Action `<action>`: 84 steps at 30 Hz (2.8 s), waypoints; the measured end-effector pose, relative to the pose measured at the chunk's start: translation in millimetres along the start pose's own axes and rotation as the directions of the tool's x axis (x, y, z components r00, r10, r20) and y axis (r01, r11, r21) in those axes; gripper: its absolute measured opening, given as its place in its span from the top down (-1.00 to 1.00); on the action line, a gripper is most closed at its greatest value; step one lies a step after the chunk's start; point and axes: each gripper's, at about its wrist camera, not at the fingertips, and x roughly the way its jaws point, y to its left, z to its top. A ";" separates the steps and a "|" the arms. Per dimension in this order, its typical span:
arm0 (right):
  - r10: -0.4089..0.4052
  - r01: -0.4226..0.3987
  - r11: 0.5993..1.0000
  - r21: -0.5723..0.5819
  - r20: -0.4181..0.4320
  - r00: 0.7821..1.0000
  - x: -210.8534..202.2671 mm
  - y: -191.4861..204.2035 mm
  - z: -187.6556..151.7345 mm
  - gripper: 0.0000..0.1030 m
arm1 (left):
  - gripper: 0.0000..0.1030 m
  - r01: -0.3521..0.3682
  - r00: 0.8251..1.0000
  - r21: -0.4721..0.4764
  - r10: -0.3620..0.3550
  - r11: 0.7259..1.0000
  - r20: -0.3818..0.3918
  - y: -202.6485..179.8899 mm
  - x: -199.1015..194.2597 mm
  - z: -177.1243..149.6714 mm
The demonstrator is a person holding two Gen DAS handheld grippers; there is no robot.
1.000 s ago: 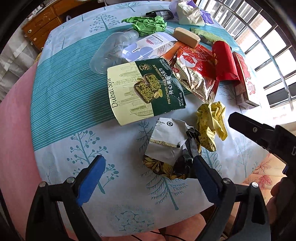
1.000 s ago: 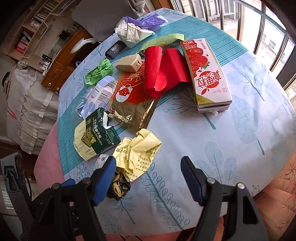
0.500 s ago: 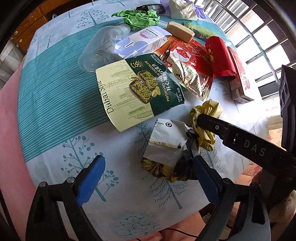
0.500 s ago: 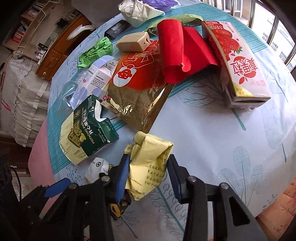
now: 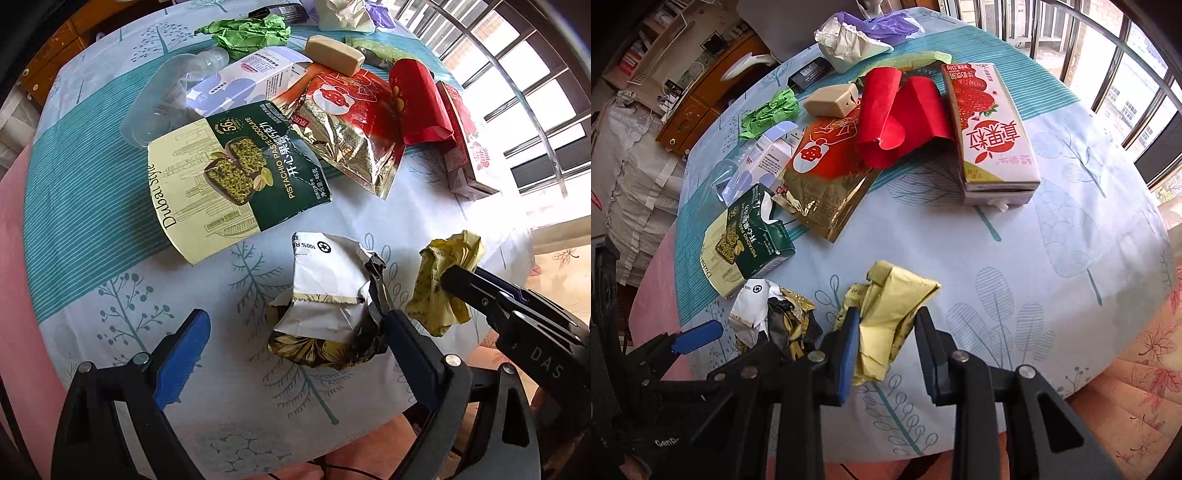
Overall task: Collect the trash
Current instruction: 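Grasp the crumpled foil wrapper with the left tool while the right tool grasps yellow plastic, then carry both items over the bin and open both tools to drop them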
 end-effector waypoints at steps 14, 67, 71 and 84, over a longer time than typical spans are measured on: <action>0.096 -0.097 0.973 -0.211 -0.016 0.995 -36.5 -33.8 -24.6 0.42 | 0.03 -0.143 0.966 -0.048 0.150 0.989 0.210 -65.5 -47.9 -51.8; 0.029 -0.050 0.928 -0.368 -0.063 0.998 314.7 -171.1 -266.2 -0.32 | -0.98 -0.157 0.980 -0.361 0.192 0.919 0.060 -38.1 325.0 -316.6; 0.023 -0.027 0.917 -0.399 -0.015 1.000 303.0 -166.2 -262.6 -0.35 | -0.98 -0.219 0.966 -0.363 0.254 0.906 0.053 -36.7 313.4 -314.4; 0.036 -0.035 0.907 -0.420 -0.006 0.999 195.5 -148.6 -252.1 -0.36 | -0.98 -0.202 0.967 -0.363 0.244 0.910 0.074 -49.5 198.1 -318.6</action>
